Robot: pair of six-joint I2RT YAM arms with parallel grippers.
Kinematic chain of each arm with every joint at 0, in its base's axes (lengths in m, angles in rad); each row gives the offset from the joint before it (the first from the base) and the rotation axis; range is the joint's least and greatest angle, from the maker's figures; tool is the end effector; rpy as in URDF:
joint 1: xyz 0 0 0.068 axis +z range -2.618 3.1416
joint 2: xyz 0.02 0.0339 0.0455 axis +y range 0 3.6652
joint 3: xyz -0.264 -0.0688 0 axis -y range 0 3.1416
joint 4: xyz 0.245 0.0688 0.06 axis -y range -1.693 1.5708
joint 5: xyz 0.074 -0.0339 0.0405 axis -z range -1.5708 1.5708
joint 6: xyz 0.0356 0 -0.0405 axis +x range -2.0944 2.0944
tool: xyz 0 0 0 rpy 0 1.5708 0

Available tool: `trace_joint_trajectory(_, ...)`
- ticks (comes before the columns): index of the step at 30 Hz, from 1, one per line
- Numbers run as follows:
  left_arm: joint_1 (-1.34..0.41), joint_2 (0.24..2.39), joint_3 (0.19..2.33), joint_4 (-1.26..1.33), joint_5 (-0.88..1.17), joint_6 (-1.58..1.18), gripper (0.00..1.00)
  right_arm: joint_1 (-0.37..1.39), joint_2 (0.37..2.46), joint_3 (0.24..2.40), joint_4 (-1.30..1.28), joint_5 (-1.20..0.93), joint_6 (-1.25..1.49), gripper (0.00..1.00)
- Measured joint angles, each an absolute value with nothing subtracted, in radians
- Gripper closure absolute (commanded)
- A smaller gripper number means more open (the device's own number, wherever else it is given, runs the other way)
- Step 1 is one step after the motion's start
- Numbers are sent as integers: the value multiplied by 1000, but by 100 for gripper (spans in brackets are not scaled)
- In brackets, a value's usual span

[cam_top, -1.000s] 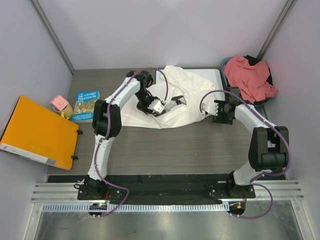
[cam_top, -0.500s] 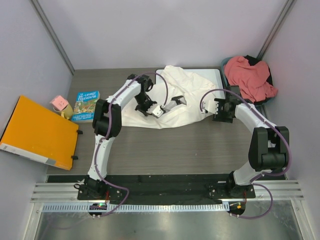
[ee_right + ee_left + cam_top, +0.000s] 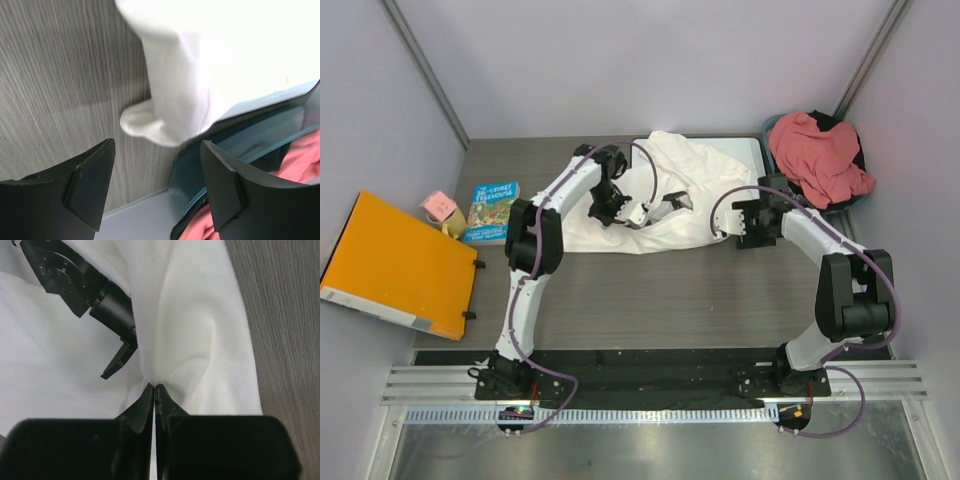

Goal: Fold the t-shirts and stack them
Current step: Fold the flattened tshirt in 1/3 of the way

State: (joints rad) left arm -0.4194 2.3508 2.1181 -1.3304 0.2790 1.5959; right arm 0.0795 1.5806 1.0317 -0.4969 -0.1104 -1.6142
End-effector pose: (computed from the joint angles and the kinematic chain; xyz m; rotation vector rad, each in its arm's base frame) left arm 0.4150 -0.1958 0.1948 2.5049 1.5796 -0.3396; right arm 0.3164 0.0291 0.2062 -2.0206 1.7336 -0.3907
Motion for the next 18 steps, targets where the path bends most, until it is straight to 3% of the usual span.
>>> trace_joint_trajectory(8, -419, 2286, 2059, -1329, 276, 1518, 100, 160, 1695, 1008, -333, -113, -1620, 41)
trace_joint_trajectory(14, -417, 2220, 2000, -1329, 268, 1470, 100, 161, 1772, 959, -105, -42, -1612, 65)
trace_joint_trajectory(18, -412, 2168, 1946, -1328, 250, 1432, 100, 157, 1773, 957, 6, -6, -1604, 91)
